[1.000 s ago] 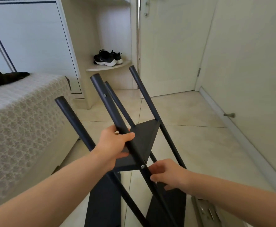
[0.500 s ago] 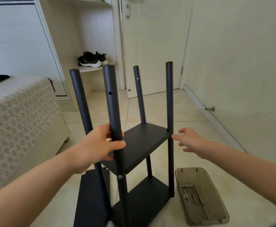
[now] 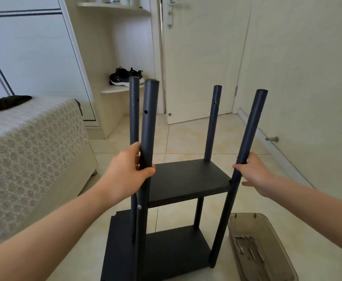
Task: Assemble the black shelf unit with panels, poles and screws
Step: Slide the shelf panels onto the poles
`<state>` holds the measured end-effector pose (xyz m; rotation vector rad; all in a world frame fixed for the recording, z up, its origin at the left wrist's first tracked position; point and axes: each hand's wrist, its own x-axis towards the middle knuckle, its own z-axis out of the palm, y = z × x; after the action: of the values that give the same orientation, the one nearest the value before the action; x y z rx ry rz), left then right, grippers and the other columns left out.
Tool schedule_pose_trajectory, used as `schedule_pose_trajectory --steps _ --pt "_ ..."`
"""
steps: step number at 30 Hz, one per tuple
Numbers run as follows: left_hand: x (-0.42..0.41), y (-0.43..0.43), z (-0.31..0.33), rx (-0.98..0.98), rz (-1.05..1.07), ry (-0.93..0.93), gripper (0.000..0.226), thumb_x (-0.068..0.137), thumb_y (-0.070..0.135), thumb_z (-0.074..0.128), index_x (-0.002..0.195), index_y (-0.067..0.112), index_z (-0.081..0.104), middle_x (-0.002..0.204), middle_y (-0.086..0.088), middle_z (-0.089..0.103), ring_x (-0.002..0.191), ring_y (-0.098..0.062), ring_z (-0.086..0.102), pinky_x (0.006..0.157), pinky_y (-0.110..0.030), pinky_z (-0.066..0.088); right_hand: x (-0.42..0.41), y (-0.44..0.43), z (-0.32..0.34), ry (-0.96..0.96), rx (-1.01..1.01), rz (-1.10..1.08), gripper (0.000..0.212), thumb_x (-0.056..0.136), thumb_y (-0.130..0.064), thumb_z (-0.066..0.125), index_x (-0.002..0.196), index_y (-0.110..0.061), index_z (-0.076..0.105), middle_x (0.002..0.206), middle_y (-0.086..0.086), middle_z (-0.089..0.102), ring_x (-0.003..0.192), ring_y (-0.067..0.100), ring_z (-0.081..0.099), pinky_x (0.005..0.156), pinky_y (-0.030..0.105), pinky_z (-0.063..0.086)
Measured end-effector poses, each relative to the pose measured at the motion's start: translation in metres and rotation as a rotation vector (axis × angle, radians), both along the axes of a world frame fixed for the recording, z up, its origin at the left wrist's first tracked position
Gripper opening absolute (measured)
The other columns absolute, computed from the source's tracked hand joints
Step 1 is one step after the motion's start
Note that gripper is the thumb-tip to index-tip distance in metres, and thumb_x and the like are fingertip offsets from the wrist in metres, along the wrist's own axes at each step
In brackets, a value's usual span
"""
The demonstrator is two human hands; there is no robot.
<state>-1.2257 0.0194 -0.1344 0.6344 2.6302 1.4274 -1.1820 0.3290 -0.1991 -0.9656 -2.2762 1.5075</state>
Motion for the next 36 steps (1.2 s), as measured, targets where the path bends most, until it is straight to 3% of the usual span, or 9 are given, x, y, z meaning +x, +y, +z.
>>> schedule_pose_trajectory --steps 5,8,14,16,19,23,28,32,36 --pt "-0.015 0.006 -0.001 0.025 0.057 0.02 0.042 0.089 0.008 0.071 0.126 0.019 0.055 0.11 -0.005 0.07 0.099 -0.024 0.069 0.089 -0.049 0.059 0.006 0.003 -0.001 -0.001 0.046 0.008 0.038 0.099 -0.007 0.052 0.133 -0.014 0.036 0.12 0.011 0.05 0.106 0.031 0.054 0.081 0.046 0.053" --pt "-0.026 0.008 -0.005 0.05 0.071 -0.01 0.04 0.089 0.007 0.071 0.123 0.021 0.056 0.108 -0.003 0.07 0.098 -0.022 0.069 0.09 -0.05 0.058 0.01 0.008 -0.003 -0.002 0.091 0.015 0.038 0.099 -0.007 0.052 0.133 -0.014 0.035 0.118 0.01 0.05 0.104 0.03 0.056 0.078 0.044 0.054" --pt "-0.048 0.011 -0.022 0.016 0.032 -0.037 0.043 0.089 0.007 0.072 0.123 0.027 0.054 0.103 0.007 0.072 0.103 -0.012 0.067 0.083 -0.034 0.06 0.017 0.022 -0.008 0.037 0.122 0.012 0.04 0.098 -0.007 0.053 0.131 -0.02 0.036 0.108 0.002 0.05 0.094 0.024 0.055 0.06 0.032 0.05" --pt "-0.054 0.011 -0.027 0.018 0.045 -0.056 0.043 0.089 0.005 0.071 0.122 0.026 0.053 0.103 0.007 0.071 0.101 -0.012 0.068 0.072 -0.025 0.06 0.02 0.023 -0.011 0.045 0.144 0.037 0.04 0.098 -0.008 0.054 0.131 -0.022 0.035 0.109 0.001 0.051 0.094 0.023 0.056 0.064 0.033 0.051" --pt "-0.06 0.012 -0.034 0.009 0.066 -0.068 0.043 0.089 0.004 0.071 0.125 0.021 0.053 0.106 0.005 0.071 0.102 -0.014 0.068 0.07 -0.023 0.059 0.026 0.026 -0.015 0.066 0.156 0.081 0.039 0.098 -0.009 0.054 0.127 -0.026 0.035 0.103 -0.005 0.052 0.093 0.019 0.057 0.068 0.032 0.051" --pt "-0.065 0.01 -0.039 -0.001 0.088 -0.054 0.043 0.09 0.004 0.07 0.123 0.023 0.051 0.107 0.009 0.069 0.104 -0.015 0.068 0.069 -0.02 0.058 0.031 0.024 -0.018 0.073 0.16 0.136 0.035 0.099 -0.013 0.055 0.117 -0.032 0.032 0.097 -0.012 0.049 0.081 0.012 0.056 0.05 0.018 0.047" --pt "-0.062 0.009 -0.042 -0.079 0.148 0.014 0.05 0.09 0.006 0.07 0.133 0.018 0.048 0.118 -0.004 0.069 0.108 -0.025 0.067 0.092 -0.046 0.058 0.036 0.018 -0.021 0.072 0.158 0.197 0.039 0.098 -0.015 0.056 0.12 -0.034 0.031 0.097 -0.014 0.049 0.08 0.009 0.057 0.048 0.017 0.047" --pt "-0.054 0.008 -0.044 -0.126 0.201 0.065 0.051 0.091 0.01 0.071 0.135 0.017 0.047 0.122 -0.009 0.066 0.109 -0.029 0.066 0.094 -0.051 0.056 0.043 0.012 -0.023 0.073 0.134 0.23 0.045 0.097 -0.014 0.059 0.128 -0.033 0.032 0.105 -0.008 0.05 0.085 0.012 0.059 0.052 0.017 0.052" --pt "-0.047 0.001 -0.047 -0.161 0.252 0.063 0.046 0.091 0.013 0.071 0.132 0.015 0.049 0.122 -0.011 0.066 0.108 -0.029 0.065 0.095 -0.052 0.055 0.053 0.003 -0.026 0.05 0.135 0.301 0.047 0.094 -0.015 0.064 0.121 -0.035 0.031 0.099 -0.016 0.049 0.083 0.01 0.061 0.051 0.014 0.052"
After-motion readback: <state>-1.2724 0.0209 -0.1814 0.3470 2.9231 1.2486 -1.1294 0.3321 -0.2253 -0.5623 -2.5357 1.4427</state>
